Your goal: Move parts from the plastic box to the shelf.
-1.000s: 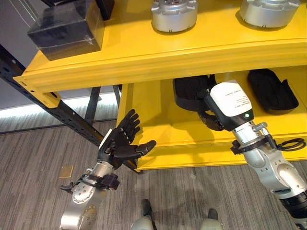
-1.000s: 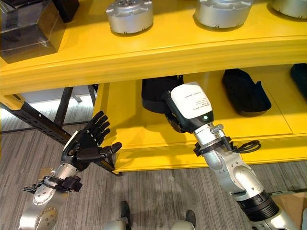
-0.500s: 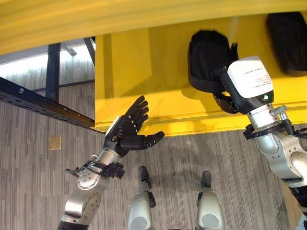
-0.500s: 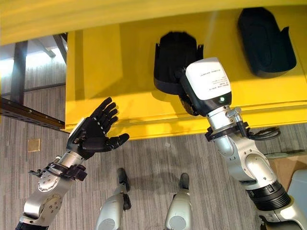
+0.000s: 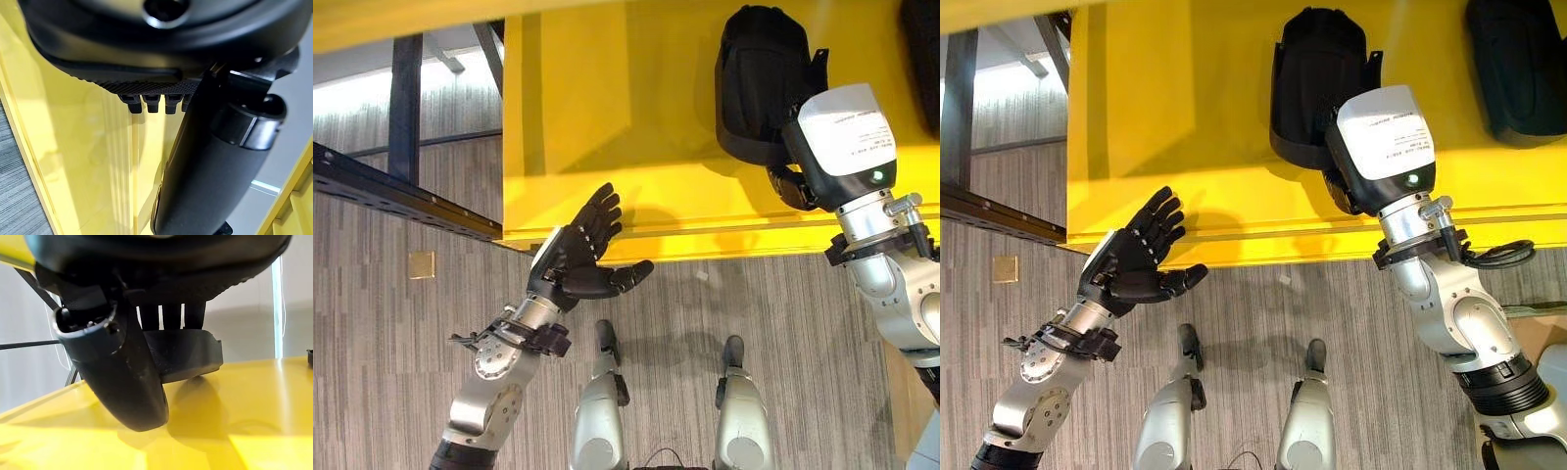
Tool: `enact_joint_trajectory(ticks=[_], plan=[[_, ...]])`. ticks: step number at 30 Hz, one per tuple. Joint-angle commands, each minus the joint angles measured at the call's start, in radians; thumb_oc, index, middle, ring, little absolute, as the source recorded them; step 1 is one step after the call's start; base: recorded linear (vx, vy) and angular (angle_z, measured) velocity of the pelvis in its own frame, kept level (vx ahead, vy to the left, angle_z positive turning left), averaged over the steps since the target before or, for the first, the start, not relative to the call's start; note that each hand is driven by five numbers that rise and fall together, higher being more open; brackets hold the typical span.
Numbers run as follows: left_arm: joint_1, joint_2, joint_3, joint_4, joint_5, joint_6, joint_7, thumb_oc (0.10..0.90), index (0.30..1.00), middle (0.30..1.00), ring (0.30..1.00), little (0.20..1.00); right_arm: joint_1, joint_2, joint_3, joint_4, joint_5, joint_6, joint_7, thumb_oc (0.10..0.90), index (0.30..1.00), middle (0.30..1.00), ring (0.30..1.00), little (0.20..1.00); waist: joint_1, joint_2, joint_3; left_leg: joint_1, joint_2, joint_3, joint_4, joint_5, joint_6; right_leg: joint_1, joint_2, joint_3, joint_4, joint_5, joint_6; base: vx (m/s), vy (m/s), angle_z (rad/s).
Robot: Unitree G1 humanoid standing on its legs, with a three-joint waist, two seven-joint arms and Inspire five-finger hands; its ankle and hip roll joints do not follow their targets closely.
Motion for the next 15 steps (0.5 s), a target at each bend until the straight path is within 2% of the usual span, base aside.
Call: enact_joint_trajectory(ticks=[1, 4, 10, 15], plan=[[-0.015, 0.058, 0.048, -0.109, -0.004, -0.086, -0.031, 0.9, 1.0, 1.0, 1.0, 1.0, -0.152, -0.047, -0.115, -0.066, -0.002, 0.019, -0.092, 0.4, 0.3, 0.3, 0.3, 0.3, 0.006, -0.029, -0.024, 0.059, -0.003, -0.053, 0.094, -0.174, -0.012, -0.054, 0.163, -0.023, 0.068, -0.07, -0.154, 0.0, -0.046, 0.0], [-0.018, 0.061, 0.052, -0.11, -0.001, -0.082, -0.037, 0.9, 1.0, 1.0, 1.0, 1.0, -0.147, -0.053, -0.122, -0.058, -0.001, 0.04, -0.079, 0.4, 0.3, 0.3, 0.3, 0.3, 0.006, -0.034, -0.02, 0.053, -0.002, -0.054, 0.1, -0.174, -0.011, -0.058, 0.165, -0.021, 0.07, -0.07, -0.153, -0.01, -0.037, 0.0], [-0.027, 0.067, 0.057, -0.108, 0.003, -0.069, -0.038, 0.9, 1.0, 1.0, 1.0, 1.0, -0.14, -0.066, -0.125, -0.05, -0.014, 0.038, -0.042, 0.4, 0.3, 0.3, 0.3, 0.3, 0.002, -0.04, -0.016, 0.052, 0.002, -0.052, 0.103, -0.176, -0.012, -0.059, 0.168, -0.016, 0.065, -0.066, -0.151, 0.0, -0.019, 0.0], [-0.038, 0.072, 0.058, -0.098, 0.008, -0.061, -0.036, 0.9, 1.0, 1.0, 1.0, 1.0, -0.142, -0.083, -0.123, -0.016, 0.018, 0.067, -0.074, 0.4, 0.3, 0.3, 0.3, 0.3, 0.0, -0.045, -0.018, 0.053, 0.004, -0.05, 0.101, -0.175, -0.012, -0.058, 0.172, -0.01, 0.06, -0.065, -0.15, 0.0, 0.0, 0.0]])
